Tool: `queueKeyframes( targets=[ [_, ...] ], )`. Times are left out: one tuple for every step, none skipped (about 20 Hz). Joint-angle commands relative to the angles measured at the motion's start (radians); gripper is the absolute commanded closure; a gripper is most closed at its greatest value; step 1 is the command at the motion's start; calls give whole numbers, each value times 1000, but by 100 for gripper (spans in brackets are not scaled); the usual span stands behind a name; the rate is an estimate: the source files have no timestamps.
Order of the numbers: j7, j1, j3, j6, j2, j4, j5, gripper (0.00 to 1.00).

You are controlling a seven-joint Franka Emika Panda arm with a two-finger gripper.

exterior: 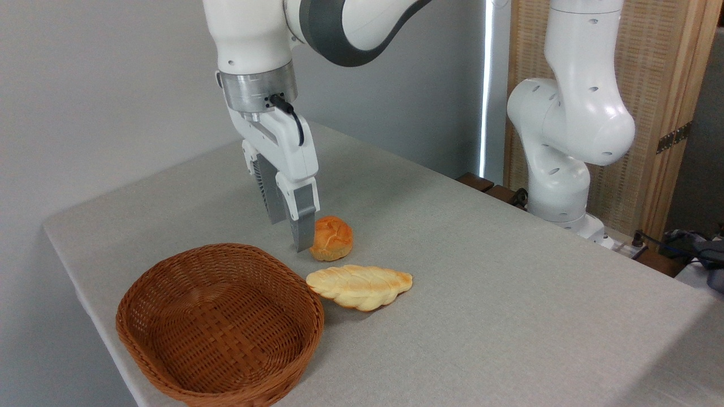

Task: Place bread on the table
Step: 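Open the gripper and raise it away from the bun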

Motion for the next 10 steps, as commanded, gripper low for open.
queueKeyframes(
  targets=[
    [3, -7, 38, 9, 22, 34, -11, 0],
    [3, -7, 38, 9, 22, 34, -11, 0],
    [3, -7, 38, 9, 22, 34, -10, 0],
    [4, -7, 39, 7, 22, 36, -10, 0],
    [3, -7, 39, 7, 22, 36, -10, 0],
    [3, -7, 39, 7, 20, 39, -10, 0],
    [6, -7, 39, 7, 17, 39, -10, 0],
    [6, -7, 39, 7, 15, 39, -10, 0],
    [6, -7, 41, 7, 15, 39, -10, 0],
    [4, -7, 41, 7, 14, 40, -10, 0]
  ],
)
